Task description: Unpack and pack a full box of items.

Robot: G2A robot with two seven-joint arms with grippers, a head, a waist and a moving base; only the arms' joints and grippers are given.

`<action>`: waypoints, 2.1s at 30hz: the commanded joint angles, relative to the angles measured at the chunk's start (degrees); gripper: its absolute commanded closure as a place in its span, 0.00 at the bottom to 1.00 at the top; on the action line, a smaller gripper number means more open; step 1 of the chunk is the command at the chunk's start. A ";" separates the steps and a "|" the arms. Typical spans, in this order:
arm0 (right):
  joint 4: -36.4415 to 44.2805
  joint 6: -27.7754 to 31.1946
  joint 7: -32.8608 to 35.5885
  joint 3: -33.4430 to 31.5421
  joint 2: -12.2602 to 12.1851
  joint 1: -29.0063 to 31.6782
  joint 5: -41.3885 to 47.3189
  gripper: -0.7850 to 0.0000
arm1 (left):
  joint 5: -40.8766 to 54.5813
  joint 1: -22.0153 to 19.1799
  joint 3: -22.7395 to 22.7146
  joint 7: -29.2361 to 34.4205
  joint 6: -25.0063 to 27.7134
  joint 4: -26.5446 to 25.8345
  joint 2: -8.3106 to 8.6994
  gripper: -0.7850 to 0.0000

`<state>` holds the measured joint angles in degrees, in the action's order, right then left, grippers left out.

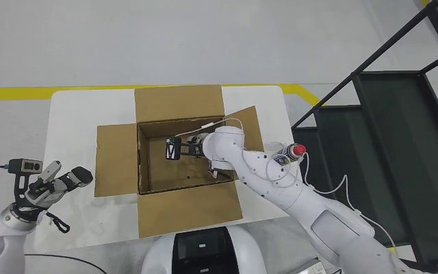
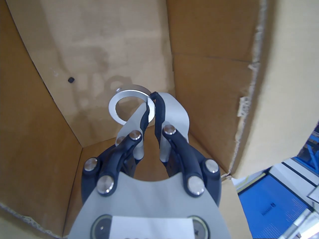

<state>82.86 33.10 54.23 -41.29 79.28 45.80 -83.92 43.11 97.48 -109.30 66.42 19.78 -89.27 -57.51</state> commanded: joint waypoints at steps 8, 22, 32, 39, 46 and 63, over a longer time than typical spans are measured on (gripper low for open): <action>19.14 8.16 8.79 -14.33 -4.09 7.56 5.31 1.00 | 0.00 0.00 0.00 0.00 0.00 0.00 0.00 0.00; 38.86 8.01 8.94 -34.25 -11.41 29.30 18.09 1.00 | 0.00 0.00 0.00 0.00 0.00 0.00 0.00 0.00; 41.75 7.58 8.23 -42.12 -13.58 36.91 26.44 1.00 | 0.00 0.00 0.00 0.00 0.00 0.00 0.00 0.00; 41.75 7.58 8.23 -42.12 -13.58 36.91 26.44 1.00 | 0.00 0.00 0.00 0.00 0.00 0.00 0.00 0.00; 41.75 7.58 8.23 -42.12 -13.58 36.91 26.44 1.00 | 0.00 0.00 0.00 0.00 0.00 0.00 0.00 0.00; 51.79 12.89 4.08 -56.50 -18.69 50.46 34.42 1.00 | 0.00 0.00 0.00 0.00 0.00 0.00 0.00 0.00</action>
<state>134.75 45.07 59.22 -96.12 61.36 94.40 -49.25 43.11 97.48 -109.30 66.42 19.78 -89.27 -57.51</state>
